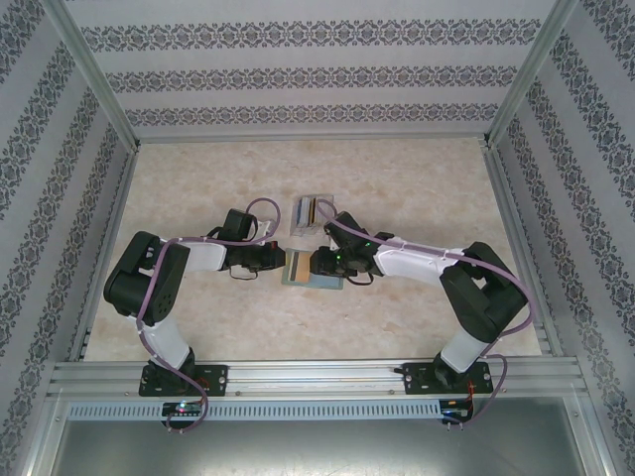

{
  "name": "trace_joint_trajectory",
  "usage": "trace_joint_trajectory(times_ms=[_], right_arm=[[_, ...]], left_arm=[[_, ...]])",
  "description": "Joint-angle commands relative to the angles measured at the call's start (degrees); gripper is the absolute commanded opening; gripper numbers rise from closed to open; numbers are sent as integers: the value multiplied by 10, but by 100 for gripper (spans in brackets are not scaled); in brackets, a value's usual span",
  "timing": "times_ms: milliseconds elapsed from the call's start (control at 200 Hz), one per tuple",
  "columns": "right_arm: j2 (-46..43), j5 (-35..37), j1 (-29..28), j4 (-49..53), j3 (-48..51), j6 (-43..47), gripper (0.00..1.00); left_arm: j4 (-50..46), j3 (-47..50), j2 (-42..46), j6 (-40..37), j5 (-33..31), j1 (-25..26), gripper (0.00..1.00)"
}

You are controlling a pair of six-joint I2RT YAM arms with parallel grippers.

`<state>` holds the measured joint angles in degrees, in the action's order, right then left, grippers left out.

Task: Put the credit cards into the card holder
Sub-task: Insert the credit card into the card slot, then flip over the card slot in the card holder.

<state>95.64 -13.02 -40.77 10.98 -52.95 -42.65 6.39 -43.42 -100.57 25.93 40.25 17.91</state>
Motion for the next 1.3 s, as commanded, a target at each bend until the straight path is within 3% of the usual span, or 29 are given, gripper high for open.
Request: trace_joint_trajectory(times_ms=[0,540,809,1099,1299], right_arm=[[-1,29,-3,26,15,-5,39],[22,28,3,7,27,-52,47],[30,-46,4,-83,25,-62,38],[4,-68,8,-70,-9,5,32],[47,-90,-4,-90,-38,4,32]], left_arm=[[-16,-10,-8,4,0,1,0],[-17,-11,-7,3,0,1,0],[-17,-11,-7,3,1,1,0],[-15,-4,10,6,-10,1,0],[23,21,31,30,-10,-12,18]])
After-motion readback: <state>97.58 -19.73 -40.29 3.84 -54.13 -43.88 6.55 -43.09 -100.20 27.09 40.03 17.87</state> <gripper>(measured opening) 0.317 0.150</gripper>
